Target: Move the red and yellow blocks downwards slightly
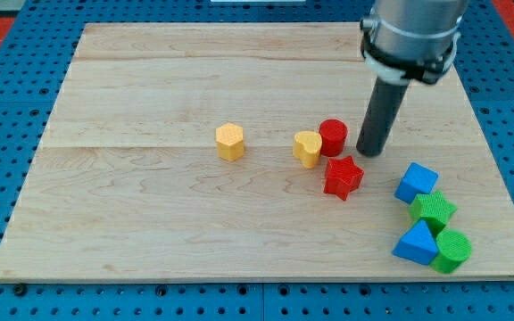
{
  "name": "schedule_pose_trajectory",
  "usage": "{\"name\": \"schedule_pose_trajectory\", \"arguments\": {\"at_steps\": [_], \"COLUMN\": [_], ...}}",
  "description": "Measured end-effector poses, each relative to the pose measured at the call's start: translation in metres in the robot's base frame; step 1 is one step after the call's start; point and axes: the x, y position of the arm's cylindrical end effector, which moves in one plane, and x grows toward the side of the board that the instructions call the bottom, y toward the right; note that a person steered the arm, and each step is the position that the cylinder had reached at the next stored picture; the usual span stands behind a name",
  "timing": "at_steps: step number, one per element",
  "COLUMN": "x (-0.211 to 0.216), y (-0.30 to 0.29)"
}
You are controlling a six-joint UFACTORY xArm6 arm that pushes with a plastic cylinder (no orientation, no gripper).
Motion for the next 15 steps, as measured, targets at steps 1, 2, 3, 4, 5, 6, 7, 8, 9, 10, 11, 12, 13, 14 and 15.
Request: {"name": "schedule_pose_trajectory", "arguments": {"at_steps": [1,2,3,4,5,6,7,8,9,10,11,12,13,14,15], "x": [-0.037,-0.031,0.005,0.041,0.064,0.037,-0.009,-0.009,0.02,0.056,0.083,0.109,0.11,0.1,0.103], "y": [-0.022,-0.061,-0.069,-0.069,-0.069,-0.073,-0.062,-0.042,-0.046,-0.046,-0.046,-0.046,-0.047,-0.093,-0.143]}}
